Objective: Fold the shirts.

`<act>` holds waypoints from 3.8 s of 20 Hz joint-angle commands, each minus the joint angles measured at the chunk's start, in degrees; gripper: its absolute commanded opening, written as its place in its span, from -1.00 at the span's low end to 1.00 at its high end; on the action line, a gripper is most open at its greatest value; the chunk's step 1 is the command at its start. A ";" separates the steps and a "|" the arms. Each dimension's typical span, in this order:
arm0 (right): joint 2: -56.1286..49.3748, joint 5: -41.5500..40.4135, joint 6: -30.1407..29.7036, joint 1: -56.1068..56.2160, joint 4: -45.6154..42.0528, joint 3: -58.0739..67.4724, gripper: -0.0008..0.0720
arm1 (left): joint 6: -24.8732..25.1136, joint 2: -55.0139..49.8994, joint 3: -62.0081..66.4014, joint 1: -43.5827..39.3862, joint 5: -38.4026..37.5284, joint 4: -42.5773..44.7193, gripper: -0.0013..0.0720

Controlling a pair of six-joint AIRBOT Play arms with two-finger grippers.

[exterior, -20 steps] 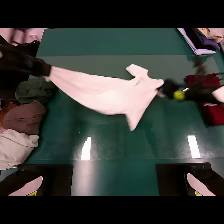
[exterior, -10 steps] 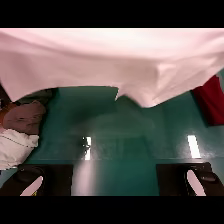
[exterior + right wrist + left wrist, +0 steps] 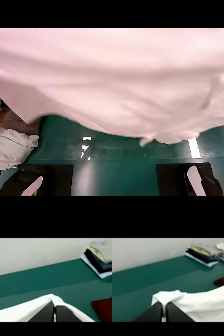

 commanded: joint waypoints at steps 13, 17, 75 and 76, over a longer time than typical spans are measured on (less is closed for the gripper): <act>-23.58 -6.16 -2.45 29.46 -19.85 -23.47 -0.93 | 4.57 -15.69 -46.71 0.04 18.25 4.50 -0.89; -32.41 -22.58 -2.34 39.32 -25.53 -26.80 -0.93 | 4.44 -25.07 -46.69 0.04 35.26 6.19 -0.89; -33.38 -12.00 -13.60 7.19 -10.32 -62.42 0.23 | 3.15 -18.45 -60.76 3.82 16.17 3.13 -0.89; -33.51 -12.70 -13.66 7.21 -9.01 -62.42 0.23 | 2.93 -18.45 -60.74 3.82 16.17 3.10 -0.89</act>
